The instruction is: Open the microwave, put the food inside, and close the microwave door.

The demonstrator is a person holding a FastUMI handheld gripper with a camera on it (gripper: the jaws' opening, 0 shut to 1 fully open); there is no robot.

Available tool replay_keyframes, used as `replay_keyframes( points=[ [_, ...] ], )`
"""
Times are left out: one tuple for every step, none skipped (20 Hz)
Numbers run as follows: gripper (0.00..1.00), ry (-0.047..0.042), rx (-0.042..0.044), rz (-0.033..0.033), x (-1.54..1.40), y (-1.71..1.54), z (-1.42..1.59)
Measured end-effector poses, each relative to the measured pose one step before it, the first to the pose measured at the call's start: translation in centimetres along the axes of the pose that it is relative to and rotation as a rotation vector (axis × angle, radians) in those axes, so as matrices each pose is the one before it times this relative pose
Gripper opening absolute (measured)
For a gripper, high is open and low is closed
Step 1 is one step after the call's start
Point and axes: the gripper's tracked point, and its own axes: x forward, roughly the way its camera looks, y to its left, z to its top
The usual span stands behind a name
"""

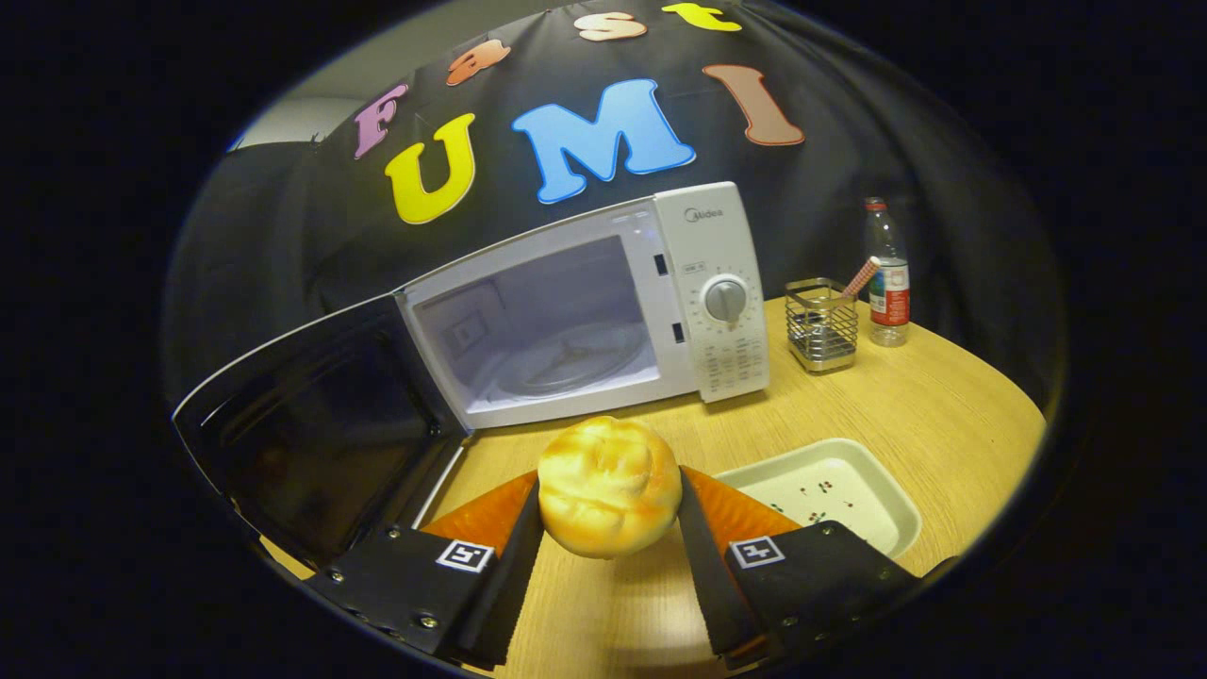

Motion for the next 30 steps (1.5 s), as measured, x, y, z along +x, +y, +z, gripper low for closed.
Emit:
replay_keyframes(
  points=[
    [0.76, -0.00413, -0.00042, 0.01258, 0.637, 0.797, 0.297],
    [0.76, -0.00925, -0.00157, 0.0092, 0.786, 0.862, 0.459],
    [0.76, -0.01231, -0.00223, 0.00685, 0.777, 0.687, 0.455],
    [0.76, -0.00711, -0.00166, 0.00765, 1.092, 0.834, 0.409],
    [0.76, -0.00339, -0.00159, 0.00639, 1.006, 0.702, 0.162],
    [0.76, -0.00556, -0.00965, -0.00286, 1.34, 0.567, 0.388],
    [0.76, -0.00714, -0.01238, -0.00516, 1.249, 0.324, 0.348],
    [0.76, -0.00637, -0.00833, -0.00791, 1.329, 0.253, 0.398],
    [0.76, -0.00116, -0.00653, -0.00401, 1.084, 0.281, 0.165],
    [0.76, -0.00256, -0.00524, 0.00029, 1.358, 0.473, 0.313],
    [0.76, -0.00155, -0.00584, -0.0019, 1.144, 0.296, 0.271],
    [0.76, -0.00402, -0.00319, -0.00114, 1.147, 0.312, 0.298],
    [0.76, -0.00411, 0.00207, 0.00025, 1.077, 0.311, 0.174],
    [0.76, -0.00282, 0.00746, 0.00403, 1.067, 0.374, 0.204],
    [0.76, 0.00394, 0.00371, 0.0042, 1.085, 0.305, 0.015],
    [0.76, 0.00563, 0.0093, -0.00809, 1.144, -0.03, 0.042],
    [0.76, -0.00571, 0.01194, -0.01389, 1.065, -0.078, 0.288],
    [0.76, -0.01067, 0.01348, -0.01084, 1.222, -0.074, 0.426],
    [0.76, -0.00014, 0.01202, -0.00852, 1.27, -0.017, 0.081],
    [0.76, 0.00906, 0.0156, -0.00961, 1.154, -0.028, -0.001],
    [0.76, 0.00465, 0.01346, -0.00655, 0.944, -0.002, 0.025],
    [0.76, -0.00837, 0.01289, -0.01796, 1.022, -0.184, 0.238],
    [0.76, -0.01009, 0.00447, -0.01191, 0.66, -0.239, 0.024],
    [0.76, -0.01341, -0.00034, -0.0155, 0.732, -0.187, 0.141],
    [0.76, 0.00045, -0.00506, -0.00893, 0.527, -0.211, -0.319],
    [0.76, 0.00499, 0.00393, 0.00375, 0.515, 0.042, -0.343],
    [0.76, 0.0113, 0.00886, 0.00315, 0.209, 0.03, -0.4],
    [0.76, 0.00425, 0.00635, 0.00637, 0.224, 0.181, -0.332],
    [0.76, -0.01374, -0.01007, 0.00255, 0.143, 0.024, 0.183],
    [0.76, -0.00789, -0.01472, -0.0018, 0.036, -0.084, 0.016]
  ],
)
